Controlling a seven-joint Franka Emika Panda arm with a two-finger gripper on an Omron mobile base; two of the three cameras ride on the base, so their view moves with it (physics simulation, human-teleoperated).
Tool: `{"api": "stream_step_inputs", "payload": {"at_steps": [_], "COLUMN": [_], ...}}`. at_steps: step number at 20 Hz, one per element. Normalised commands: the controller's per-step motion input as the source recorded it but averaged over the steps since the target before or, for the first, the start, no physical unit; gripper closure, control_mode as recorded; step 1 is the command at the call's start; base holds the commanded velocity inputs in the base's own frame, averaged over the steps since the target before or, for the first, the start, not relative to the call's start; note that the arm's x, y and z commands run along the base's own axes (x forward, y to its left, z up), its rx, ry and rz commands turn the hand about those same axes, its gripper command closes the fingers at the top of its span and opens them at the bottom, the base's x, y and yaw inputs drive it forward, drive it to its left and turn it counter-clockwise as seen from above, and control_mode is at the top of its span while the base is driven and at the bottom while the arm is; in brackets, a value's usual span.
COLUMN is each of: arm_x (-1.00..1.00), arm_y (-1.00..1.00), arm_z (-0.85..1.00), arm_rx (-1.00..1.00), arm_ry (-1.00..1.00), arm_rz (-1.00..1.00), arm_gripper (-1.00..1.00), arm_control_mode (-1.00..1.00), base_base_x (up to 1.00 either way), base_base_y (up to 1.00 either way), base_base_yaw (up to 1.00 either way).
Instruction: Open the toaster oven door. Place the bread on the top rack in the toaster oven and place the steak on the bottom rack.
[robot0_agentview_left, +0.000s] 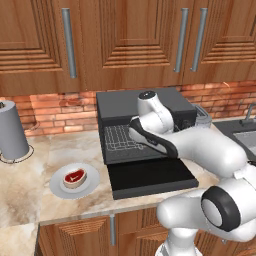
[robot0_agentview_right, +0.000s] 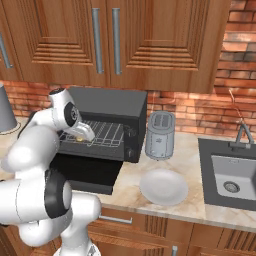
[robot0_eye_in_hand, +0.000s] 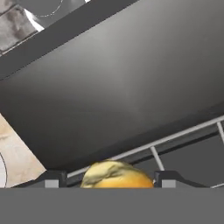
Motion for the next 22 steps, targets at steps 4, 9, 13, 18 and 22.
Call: {"api": "stream_step_inputs", "payload": {"at_steps": [4, 9, 13, 18, 22], "arm_x": [0.05, 0.0, -0.17, -0.42, -0.72], "arm_y": [0.04, 0.09, 0.0, 0.0, 0.13], "arm_z": [-0.7, -0.88, -0.07, 0.1, 0.33], "arm_rx": [0.0, -0.01, 0.0, 0.0, 0.0], "arm_ry": [0.0, 0.0, 0.0, 0.0, 0.02], "arm_rz": [0.03, 0.05, 0.04, 0.05, 0.06], "arm_gripper": [1.0, -1.0, -1.0, -1.0, -1.0], "arm_control_mode": [-1.0, -1.0, -1.0, -1.0, -1.0], "base_base_x": [0.0, 0.0, 0.0, 0.0, 0.0], "base_base_y": [0.0, 0.0, 0.0, 0.0, 0.0], "base_base_yaw": [0.0, 0.0, 0.0, 0.0, 0.0]}}
